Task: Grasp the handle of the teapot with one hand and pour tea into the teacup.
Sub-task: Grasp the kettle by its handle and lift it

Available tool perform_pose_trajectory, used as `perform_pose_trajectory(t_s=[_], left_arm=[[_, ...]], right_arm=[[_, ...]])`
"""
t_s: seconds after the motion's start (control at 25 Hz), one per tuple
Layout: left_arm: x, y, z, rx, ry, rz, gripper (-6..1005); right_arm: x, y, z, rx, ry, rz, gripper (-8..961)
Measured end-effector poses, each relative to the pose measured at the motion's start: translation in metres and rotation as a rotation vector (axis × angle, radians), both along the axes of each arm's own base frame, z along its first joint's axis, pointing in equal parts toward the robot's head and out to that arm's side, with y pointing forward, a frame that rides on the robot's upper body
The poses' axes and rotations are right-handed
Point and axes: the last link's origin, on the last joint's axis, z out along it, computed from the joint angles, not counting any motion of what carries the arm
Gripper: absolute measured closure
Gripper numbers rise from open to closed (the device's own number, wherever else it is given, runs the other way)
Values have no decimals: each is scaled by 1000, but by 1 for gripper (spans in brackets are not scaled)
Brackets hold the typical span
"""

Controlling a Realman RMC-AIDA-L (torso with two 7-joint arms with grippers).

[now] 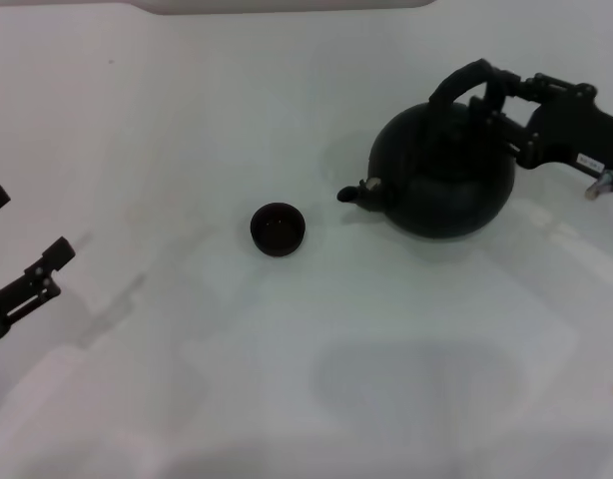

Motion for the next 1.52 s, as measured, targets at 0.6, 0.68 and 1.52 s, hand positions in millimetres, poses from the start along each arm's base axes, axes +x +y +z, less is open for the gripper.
perform_pose_trajectory(t_s=[0.6, 0.68, 1.52], left_arm=[[-3, -3, 1, 5, 0, 14, 134], [-3, -4, 1, 7, 0, 15, 134], [-3, -5, -1, 0, 8, 12, 136]], right_arm=[[-6, 11, -4, 84, 24, 3, 475], [-6, 10, -4, 81, 23, 2, 479], [-8, 4, -16, 62, -42, 59, 798]])
